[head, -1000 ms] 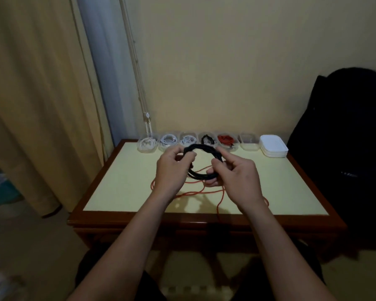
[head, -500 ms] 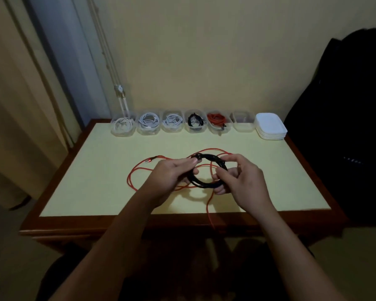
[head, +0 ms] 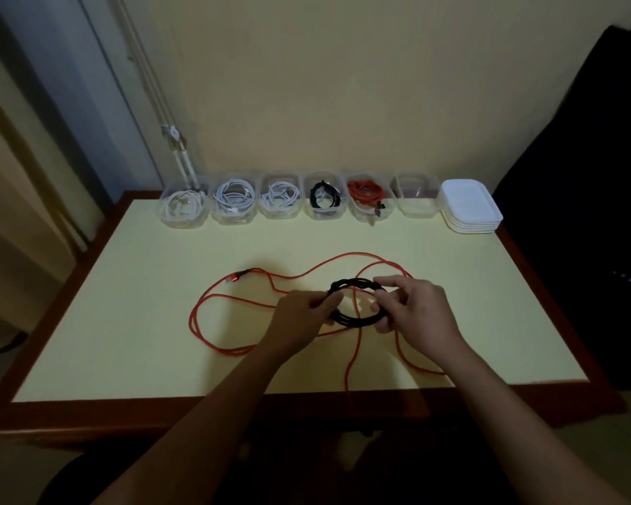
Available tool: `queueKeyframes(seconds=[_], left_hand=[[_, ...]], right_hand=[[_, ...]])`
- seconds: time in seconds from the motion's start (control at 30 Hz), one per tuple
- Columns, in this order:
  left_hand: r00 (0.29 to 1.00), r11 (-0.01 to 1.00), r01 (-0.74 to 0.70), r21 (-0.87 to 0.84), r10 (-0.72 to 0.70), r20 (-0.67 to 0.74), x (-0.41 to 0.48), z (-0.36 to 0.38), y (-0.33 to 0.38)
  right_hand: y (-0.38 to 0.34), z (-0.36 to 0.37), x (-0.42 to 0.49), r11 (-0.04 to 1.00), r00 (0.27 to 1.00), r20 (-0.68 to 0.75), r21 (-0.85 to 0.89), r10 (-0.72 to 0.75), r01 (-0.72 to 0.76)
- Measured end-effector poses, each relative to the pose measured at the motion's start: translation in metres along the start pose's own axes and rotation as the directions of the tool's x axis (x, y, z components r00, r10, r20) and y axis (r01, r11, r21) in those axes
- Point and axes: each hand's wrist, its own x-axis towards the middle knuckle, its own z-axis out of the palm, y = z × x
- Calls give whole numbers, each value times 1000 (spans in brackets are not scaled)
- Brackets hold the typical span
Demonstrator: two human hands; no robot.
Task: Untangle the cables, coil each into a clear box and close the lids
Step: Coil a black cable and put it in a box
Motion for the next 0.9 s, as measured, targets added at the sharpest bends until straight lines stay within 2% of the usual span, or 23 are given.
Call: queueKeyframes(seconds=[0.07,0.13,0.23,0.3,0.33,0.43,0.73,0.9], left_hand=[[999,997,24,-69,-22,32,12,6,-3],[999,999,-10,-34,9,-52,27,11,-10],[974,957,-69,282,125,-188,56,17,-34],[973,860,-90,502,184,-140,73,21,-52],[978,809,-101,579,188,-92,81,22,-59],[986,726,-109,679,165,-17,98,28,-72],[986,711,-72,700,155,-56,108,31,-72],[988,711,-73,700,149,-48,111,31,-72]], right_hand=[[11,-3,16,1000,1000,0,1,25,-25],[20,-8,34,999,999,-29,-5,40,-40],[28,-22,63,993,995,-60,94,76,-70],[33,-33,86,974,989,-94,209,111,-89],[36,-40,100,974,985,-129,210,117,-88],[46,-60,144,985,967,-228,154,114,-80],[70,-102,281,986,898,-433,-100,78,-134],[79,-100,323,897,926,-377,-420,-33,-139]])
